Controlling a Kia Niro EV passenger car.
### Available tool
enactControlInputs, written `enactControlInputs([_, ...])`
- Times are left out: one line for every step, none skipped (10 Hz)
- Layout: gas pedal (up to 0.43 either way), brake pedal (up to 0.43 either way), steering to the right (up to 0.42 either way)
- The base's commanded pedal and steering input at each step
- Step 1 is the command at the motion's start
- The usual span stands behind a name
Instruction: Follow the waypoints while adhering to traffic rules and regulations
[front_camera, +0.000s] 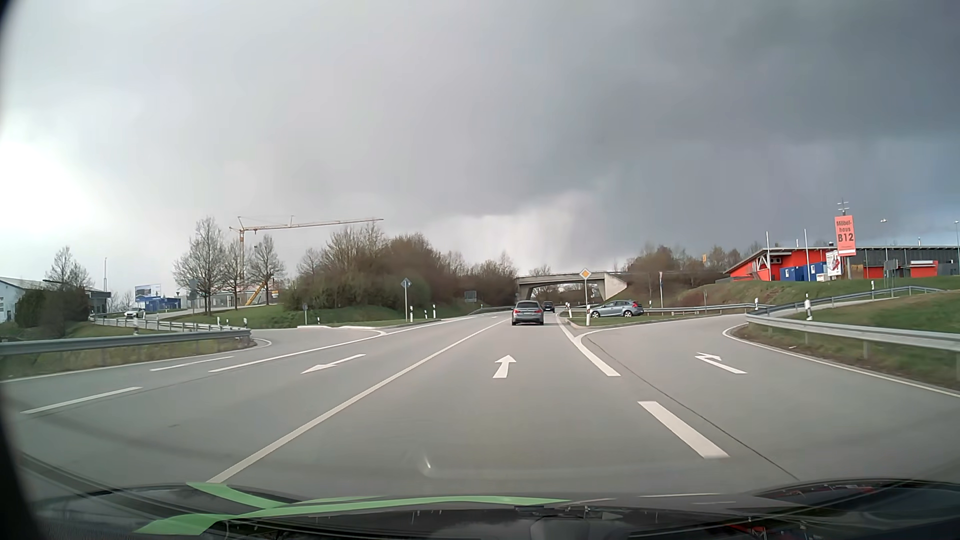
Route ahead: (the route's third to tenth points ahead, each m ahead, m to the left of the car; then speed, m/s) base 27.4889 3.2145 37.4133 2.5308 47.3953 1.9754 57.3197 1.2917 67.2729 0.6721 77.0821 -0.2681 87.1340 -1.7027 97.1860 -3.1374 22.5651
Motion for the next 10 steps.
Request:
enactControlInputs([0.169, 0.0, 0.004])
enactControlInputs([0.169, 0.0, 0.005])
enactControlInputs([0.169, 0.0, 0.005])
enactControlInputs([0.169, 0.0, 0.005])
enactControlInputs([0.169, 0.0, 0.005])
enactControlInputs([0.169, 0.0, 0.005])
enactControlInputs([0.169, 0.0, 0.005])
enactControlInputs([0.169, 0.0, 0.005])
enactControlInputs([0.169, 0.0, 0.005])
enactControlInputs([0.169, 0.0, 0.005])
